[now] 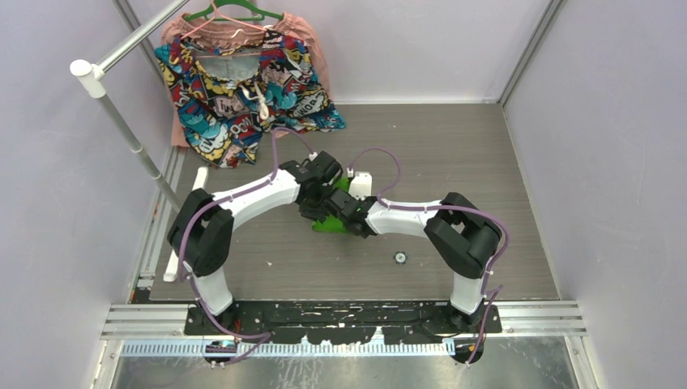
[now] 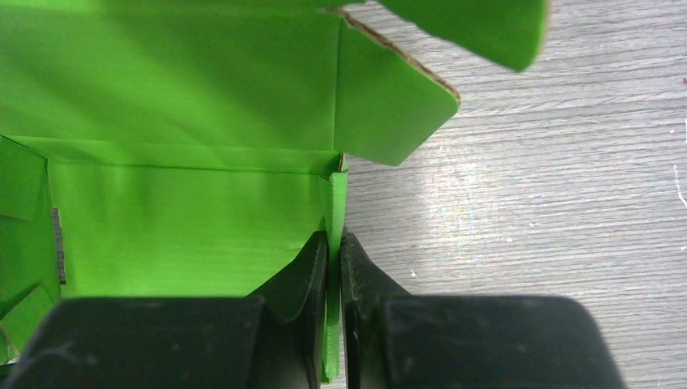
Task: Fold the paper box
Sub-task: Fold the paper box at the center of the board.
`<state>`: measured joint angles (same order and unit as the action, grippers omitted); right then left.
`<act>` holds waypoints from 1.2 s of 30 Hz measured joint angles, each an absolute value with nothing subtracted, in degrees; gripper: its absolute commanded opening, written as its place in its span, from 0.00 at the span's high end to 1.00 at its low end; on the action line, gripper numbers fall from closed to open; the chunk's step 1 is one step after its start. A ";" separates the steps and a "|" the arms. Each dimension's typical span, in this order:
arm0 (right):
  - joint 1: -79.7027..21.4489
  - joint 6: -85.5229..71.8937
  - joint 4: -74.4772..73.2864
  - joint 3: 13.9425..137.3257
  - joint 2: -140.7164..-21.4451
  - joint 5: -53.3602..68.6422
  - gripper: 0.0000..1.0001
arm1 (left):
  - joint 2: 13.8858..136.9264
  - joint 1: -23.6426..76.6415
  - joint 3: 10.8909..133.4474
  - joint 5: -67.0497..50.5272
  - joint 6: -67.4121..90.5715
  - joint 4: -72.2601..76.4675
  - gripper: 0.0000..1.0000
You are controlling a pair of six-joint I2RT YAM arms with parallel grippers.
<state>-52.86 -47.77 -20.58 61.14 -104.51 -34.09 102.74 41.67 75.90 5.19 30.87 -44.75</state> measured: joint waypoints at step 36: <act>-52.60 -47.72 -20.01 60.73 -104.22 -33.34 0.99 | 80.18 37.41 62.19 1.96 32.18 -34.20 0.61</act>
